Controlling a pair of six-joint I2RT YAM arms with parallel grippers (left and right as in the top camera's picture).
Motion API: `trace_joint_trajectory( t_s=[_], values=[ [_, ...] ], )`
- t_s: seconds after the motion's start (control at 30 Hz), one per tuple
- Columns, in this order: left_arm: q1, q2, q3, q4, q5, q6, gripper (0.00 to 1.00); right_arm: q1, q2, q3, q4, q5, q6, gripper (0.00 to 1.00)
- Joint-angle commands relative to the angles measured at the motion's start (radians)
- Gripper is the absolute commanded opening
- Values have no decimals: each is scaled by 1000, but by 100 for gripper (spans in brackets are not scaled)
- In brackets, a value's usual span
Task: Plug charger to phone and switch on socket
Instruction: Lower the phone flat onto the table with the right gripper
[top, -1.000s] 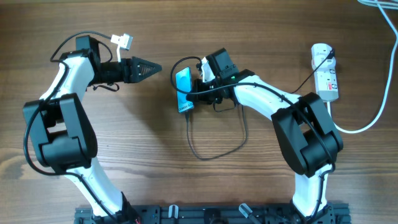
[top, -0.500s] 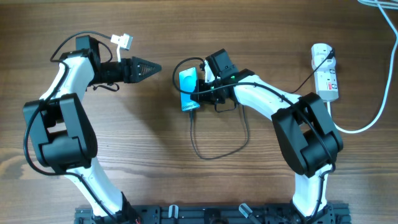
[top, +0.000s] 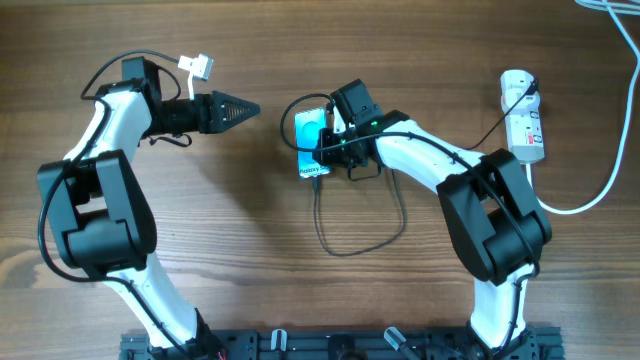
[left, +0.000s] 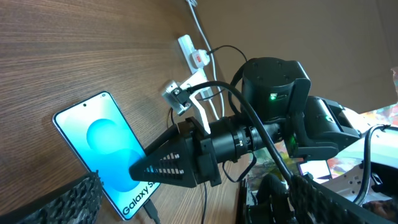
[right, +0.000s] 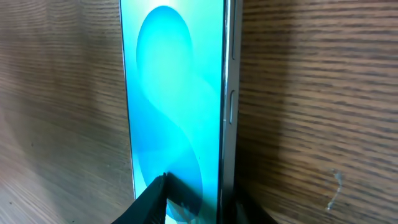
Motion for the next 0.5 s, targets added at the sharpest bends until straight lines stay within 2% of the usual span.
trace_joint_trajectory(
  t_s=[0.0,0.47],
  values=[
    [3,-3,-1,3,-2,1,100,2,33,0,-18,103,-22,30],
    [3,-3,-1,2,-2,1,100,2,33,0,-39,153,-22,35]
  ],
)
